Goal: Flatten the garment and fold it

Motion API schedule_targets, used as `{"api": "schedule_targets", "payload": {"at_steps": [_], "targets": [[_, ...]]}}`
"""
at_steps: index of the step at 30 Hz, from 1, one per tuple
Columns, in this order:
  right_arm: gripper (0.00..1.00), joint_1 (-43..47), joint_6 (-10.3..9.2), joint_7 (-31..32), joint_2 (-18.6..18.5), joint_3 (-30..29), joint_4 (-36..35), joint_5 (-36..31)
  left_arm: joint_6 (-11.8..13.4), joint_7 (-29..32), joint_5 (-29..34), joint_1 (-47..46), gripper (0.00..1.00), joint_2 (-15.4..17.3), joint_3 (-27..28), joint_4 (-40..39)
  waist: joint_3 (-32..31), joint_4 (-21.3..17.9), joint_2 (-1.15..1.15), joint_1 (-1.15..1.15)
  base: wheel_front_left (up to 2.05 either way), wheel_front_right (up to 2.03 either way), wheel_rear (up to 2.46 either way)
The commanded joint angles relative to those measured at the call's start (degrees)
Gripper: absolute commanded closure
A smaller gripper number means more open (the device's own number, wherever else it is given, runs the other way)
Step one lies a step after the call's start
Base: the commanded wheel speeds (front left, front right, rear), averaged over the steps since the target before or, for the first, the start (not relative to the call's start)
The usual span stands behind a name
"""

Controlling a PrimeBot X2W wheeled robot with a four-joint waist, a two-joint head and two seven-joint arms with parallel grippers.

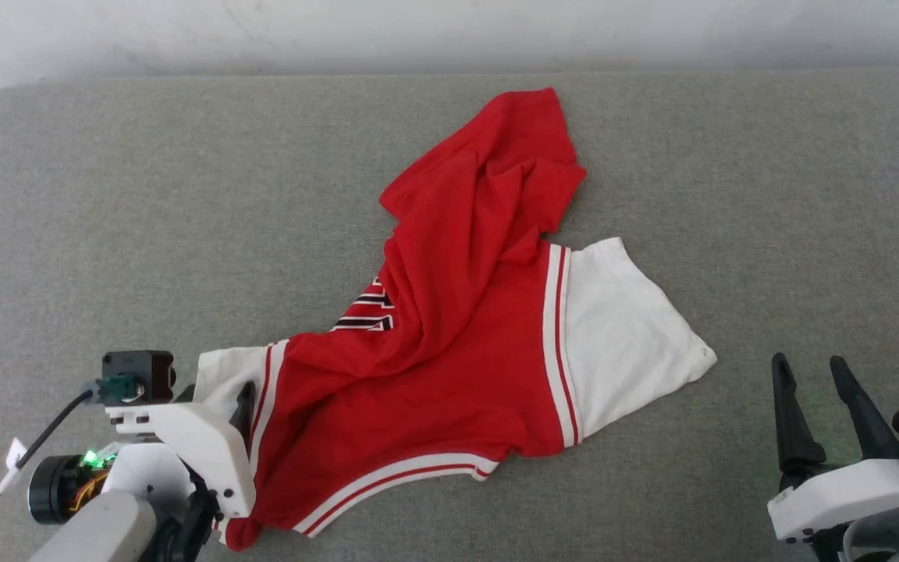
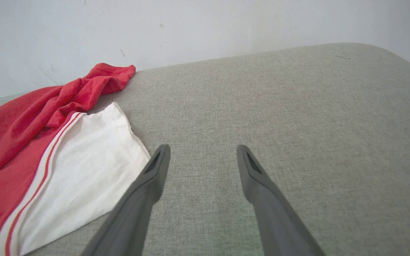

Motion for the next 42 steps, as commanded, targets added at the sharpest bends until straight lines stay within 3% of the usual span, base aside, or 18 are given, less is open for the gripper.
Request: {"api": "schedule_targets", "payload": {"at_steps": [1, 5, 8, 9, 10, 12, 14, 23, 32, 42], "targets": [[0.0, -0.53, -0.05, 0.11, 0.12, -0.17, -0.33, -0.38, -0.38, 0.5, -0.21, -0.86, 0.0, 0.15, -0.22, 0.76, 0.22, -0.16, 0.0, -0.01, 0.0, 0.0, 0.0], [0.0, -0.71, -0.05, 0.3, 0.12, -0.23, -0.55, -0.46, -1.4, 3.72, -1.43, -1.83, 0.0, -0.3, -1.41, 5.19, 0.58, -0.29, 0.0, -0.01, 0.0, 0.0, 0.0], [0.0, -0.87, -0.05, 0.52, 0.12, -0.31, -0.79, -0.59, -3.49, 5.47, -4.13, -2.0, 0.0, -1.98, -1.7, 8.69, 0.83, -0.25, 0.0, -0.01, 0.0, 0.0, 0.0], [0.0, -0.92, -0.05, 0.59, 0.12, -0.34, -0.87, -0.66, -4.7, 5.77, -5.64, -1.99, 0.57, -2.95, -1.48, 9.54, 0.89, -0.23, 0.0, -0.01, 0.0, 0.0, 0.0], [0.0, -0.96, -0.05, 0.67, 0.12, -0.34, -0.93, -0.7, -5.98, 5.7, -7.16, -1.98, 1.0, -4.0, -1.1, 10.23, 0.91, -0.24, 0.0, -0.01, 0.0, 0.0, 0.0], [0.0, -1.0, -0.05, 0.81, 0.12, -0.37, -0.99, -0.74, -8.09, 4.77, -8.91, -1.98, 1.0, -5.34, -0.48, 10.8, 0.78, -0.21, 0.0, -0.01, 0.0, 0.0, 0.0], [0.0, -0.89, -0.05, 0.94, 0.12, -0.39, -1.07, -0.91, -8.54, 1.73, -10.12, -1.81, 1.0, -6.69, 1.48, 10.77, 0.38, -0.08, 0.0, -0.01, 0.0, 0.0, 0.0], [0.0, -4.68, -0.05, 5.76, -0.18, 2.78, -5.11, -4.24, -4.88, -10.84, -10.4, 3.21, 1.0, -8.65, 8.37, 3.82, -0.94, 0.82, 0.0, -0.01, 0.0, 0.0, 0.0], [0.0, -12.0, -0.05, 27.23, -7.09, 8.02, -4.41, -0.65, -2.64, -11.38, -9.86, 5.36, 1.0, -8.75, 8.2, -2.11, 1.19, 3.46, 0.0, -0.01, 0.0, 0.0, 0.0], [0.0, -12.42, -0.05, 42.35, -14.04, 14.86, -1.57, 1.43, -4.14, -10.41, -9.95, 2.68, 1.0, -10.89, 5.96, -0.51, 3.69, 6.71, 0.0, -0.01, 0.0, 0.0, 0.0]]}}
